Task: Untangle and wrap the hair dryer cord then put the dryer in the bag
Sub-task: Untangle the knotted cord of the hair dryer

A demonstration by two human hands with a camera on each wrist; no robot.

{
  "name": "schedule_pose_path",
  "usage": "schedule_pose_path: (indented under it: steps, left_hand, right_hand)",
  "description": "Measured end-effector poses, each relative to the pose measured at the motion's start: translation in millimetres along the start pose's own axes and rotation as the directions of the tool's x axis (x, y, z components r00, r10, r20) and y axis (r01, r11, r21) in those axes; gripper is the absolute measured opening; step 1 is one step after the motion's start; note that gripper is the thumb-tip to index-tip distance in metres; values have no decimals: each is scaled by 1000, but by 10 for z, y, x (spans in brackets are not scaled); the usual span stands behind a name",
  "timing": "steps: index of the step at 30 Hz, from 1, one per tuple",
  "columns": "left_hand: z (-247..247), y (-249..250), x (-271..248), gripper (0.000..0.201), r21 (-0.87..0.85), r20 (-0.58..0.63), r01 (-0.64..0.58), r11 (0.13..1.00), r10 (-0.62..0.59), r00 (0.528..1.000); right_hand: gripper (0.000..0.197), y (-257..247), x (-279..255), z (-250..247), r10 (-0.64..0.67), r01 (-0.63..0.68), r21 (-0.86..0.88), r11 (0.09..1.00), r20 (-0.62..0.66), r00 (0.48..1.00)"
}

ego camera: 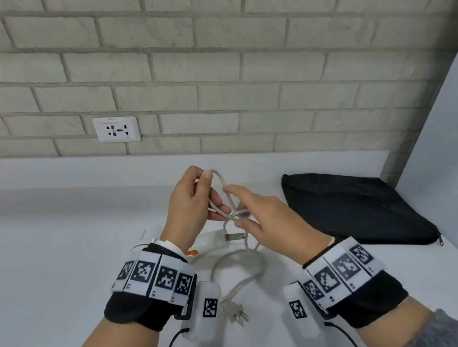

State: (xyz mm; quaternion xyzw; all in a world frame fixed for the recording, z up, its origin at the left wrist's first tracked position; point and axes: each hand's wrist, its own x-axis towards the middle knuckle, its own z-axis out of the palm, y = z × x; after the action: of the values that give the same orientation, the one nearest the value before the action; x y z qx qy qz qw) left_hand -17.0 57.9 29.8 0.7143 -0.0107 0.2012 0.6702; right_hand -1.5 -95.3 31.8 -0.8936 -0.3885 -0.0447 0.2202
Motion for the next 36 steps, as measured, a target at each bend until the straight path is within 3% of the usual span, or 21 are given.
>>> schedule_pose_path:
  steps: [3, 5, 7, 9, 13, 15, 18, 21, 23, 25, 27, 29, 32, 36]
  left_hand:
    - [-81, -21, 2, 25, 47, -20, -15, 999, 16, 1000]
    - [-149, -45, 6, 25, 75, -49, -18, 997, 22, 999]
    - [-230, -73, 6, 25, 91, -99, -18, 996, 27, 995]
    - [-319, -100, 4, 27, 88, -151, -13, 996, 26, 988]
    - [-486, -112, 23, 32, 31, -242, 24, 999, -16, 970]
    - [-528, -86, 29, 33, -2, -263, 17, 1000, -17, 965]
    - [-539, -3, 22, 32, -29, -259, -23, 999, 15, 966]
    - [-533, 107, 26, 33, -37, -242, -61, 997, 51, 969]
    - [-522, 160, 32, 32, -35, -230, -86, 996, 76, 970]
    - [-499, 187, 34, 32, -29, -222, -102, 994, 93, 971]
    - [-470, 194, 34, 32, -23, -221, -109, 994, 101, 970]
    - [-445, 202, 33, 32, -22, -226, -110, 994, 102, 969]
    - [-431, 231, 26, 33, -32, -232, -114, 993, 104, 967]
    - [-453, 269, 12, 33, -35, -239, -122, 992, 110, 965]
  right_hand:
    - [25, 77, -20, 22, -37, 64, 192, 979, -142, 989]
    - [16, 210, -44, -31, 74, 29, 323, 946, -301, 951]
    - [18, 394, -84, -129, 288, -67, 448, 891, -446, 848]
    - [22, 615, -171, -211, 502, -168, 585, 793, -473, 724]
    - [17, 1014, -400, -175, 815, -375, 756, 537, -348, 464]
    - [18, 1134, -458, -94, 873, -471, 763, 443, -249, 419]
    - [18, 1178, -452, 11, 875, -701, 587, 405, -25, 484]
    - [23, 1085, -388, -3, 806, -802, 164, 574, 59, 589]
    - [32, 918, -320, -22, 709, -712, -87, 696, -69, 702]
    - [44, 622, -244, -28, 447, -495, -87, 865, -316, 837]
    - [38, 247, -139, -25, 121, -174, -58, 983, -507, 854]
    - [20, -12, -25, 41, -101, 57, -108, 993, -471, 877]
    - [11, -112, 109, 229, -148, 75, -213, 974, -349, 925]
    - [28, -38, 202, 355, 32, -96, -235, 967, -265, 964]
